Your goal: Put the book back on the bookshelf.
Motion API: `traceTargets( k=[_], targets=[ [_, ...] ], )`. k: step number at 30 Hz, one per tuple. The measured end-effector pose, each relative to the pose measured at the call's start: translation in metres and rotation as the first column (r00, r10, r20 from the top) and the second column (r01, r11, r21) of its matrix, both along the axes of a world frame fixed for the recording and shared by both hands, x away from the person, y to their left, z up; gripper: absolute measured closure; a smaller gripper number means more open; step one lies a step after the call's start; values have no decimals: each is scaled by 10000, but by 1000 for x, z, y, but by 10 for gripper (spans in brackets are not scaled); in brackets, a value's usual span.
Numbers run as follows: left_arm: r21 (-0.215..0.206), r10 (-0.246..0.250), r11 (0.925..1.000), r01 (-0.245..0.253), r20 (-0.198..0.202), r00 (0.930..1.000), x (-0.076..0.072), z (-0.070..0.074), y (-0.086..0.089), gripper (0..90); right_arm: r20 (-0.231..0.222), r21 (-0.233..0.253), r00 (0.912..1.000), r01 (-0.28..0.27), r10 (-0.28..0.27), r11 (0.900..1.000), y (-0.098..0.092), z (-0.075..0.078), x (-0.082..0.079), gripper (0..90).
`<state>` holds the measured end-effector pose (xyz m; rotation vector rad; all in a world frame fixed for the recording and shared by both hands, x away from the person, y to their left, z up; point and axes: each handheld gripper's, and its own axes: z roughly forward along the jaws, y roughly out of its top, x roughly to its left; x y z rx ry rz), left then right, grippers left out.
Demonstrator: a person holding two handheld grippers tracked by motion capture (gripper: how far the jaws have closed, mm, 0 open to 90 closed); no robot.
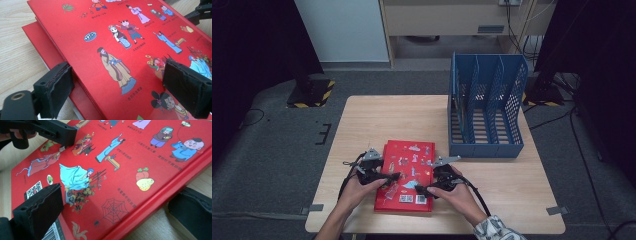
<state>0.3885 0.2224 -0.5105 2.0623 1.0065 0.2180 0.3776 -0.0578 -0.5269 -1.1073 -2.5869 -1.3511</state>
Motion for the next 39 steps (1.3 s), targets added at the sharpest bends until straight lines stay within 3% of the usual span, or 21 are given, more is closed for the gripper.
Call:
traceTargets(
  k=[7,17,24,39],
  targets=[
    [-89,14,10000,-14,24,10000,-1,1,2,120,270,-372,9996,-25,35,9993,3,5,-2,3],
    [-164,-33,9999,34,17,10000,1,3,4,127,298,-625,9995,96,-77,9980,6,9,-2,4],
    [-305,-205,9993,213,267,9994,0,10,8,164,438,-926,9990,-6,47,9957,10,13,0,4],
    [-286,-256,9992,269,440,9987,7,23,11,183,403,-1061,9992,-24,67,9944,15,25,10,5]
  ],
)
